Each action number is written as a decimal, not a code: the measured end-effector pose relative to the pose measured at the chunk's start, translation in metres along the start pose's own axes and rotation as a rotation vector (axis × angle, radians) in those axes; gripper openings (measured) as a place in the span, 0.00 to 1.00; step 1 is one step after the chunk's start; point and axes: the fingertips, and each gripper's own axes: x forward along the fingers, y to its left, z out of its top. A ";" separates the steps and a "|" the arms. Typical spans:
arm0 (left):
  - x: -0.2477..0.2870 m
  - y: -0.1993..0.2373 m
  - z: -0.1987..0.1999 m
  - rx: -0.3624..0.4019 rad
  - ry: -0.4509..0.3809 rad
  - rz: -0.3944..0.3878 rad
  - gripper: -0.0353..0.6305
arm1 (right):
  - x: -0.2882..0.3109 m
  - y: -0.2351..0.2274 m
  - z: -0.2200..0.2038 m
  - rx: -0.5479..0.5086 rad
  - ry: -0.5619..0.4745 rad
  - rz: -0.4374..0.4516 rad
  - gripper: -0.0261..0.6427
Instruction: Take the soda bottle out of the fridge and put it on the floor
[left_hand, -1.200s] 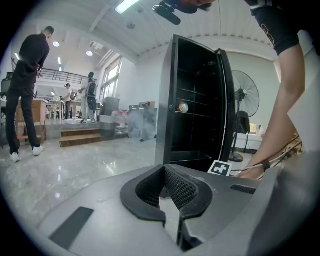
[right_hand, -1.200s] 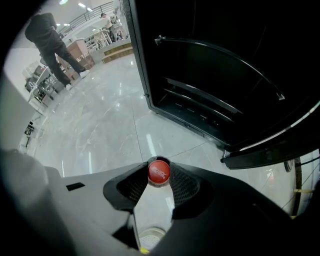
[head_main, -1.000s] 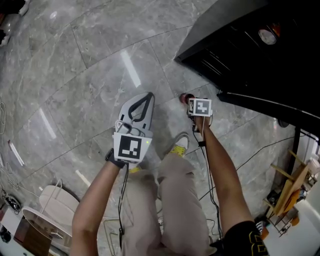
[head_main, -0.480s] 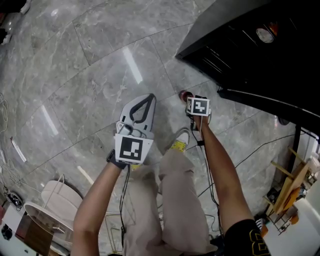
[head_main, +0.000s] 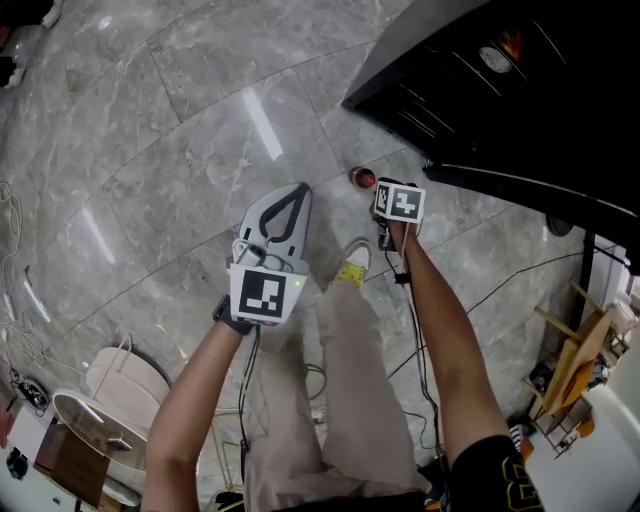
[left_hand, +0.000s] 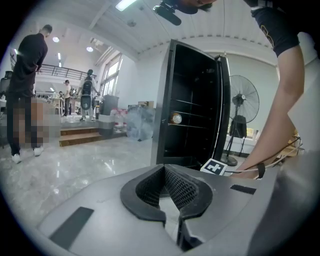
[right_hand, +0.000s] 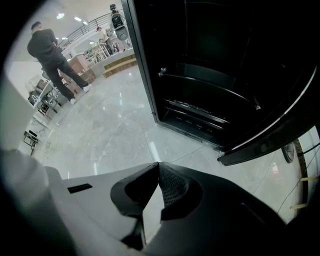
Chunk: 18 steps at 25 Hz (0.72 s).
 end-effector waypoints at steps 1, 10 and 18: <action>-0.005 -0.003 0.007 -0.002 0.002 -0.001 0.08 | -0.011 0.002 0.002 -0.002 -0.007 0.008 0.03; -0.062 -0.032 0.097 -0.004 0.009 -0.027 0.08 | -0.155 0.049 0.029 0.026 -0.090 0.133 0.03; -0.146 -0.052 0.209 -0.081 0.044 0.002 0.08 | -0.350 0.086 0.053 -0.018 -0.212 0.161 0.03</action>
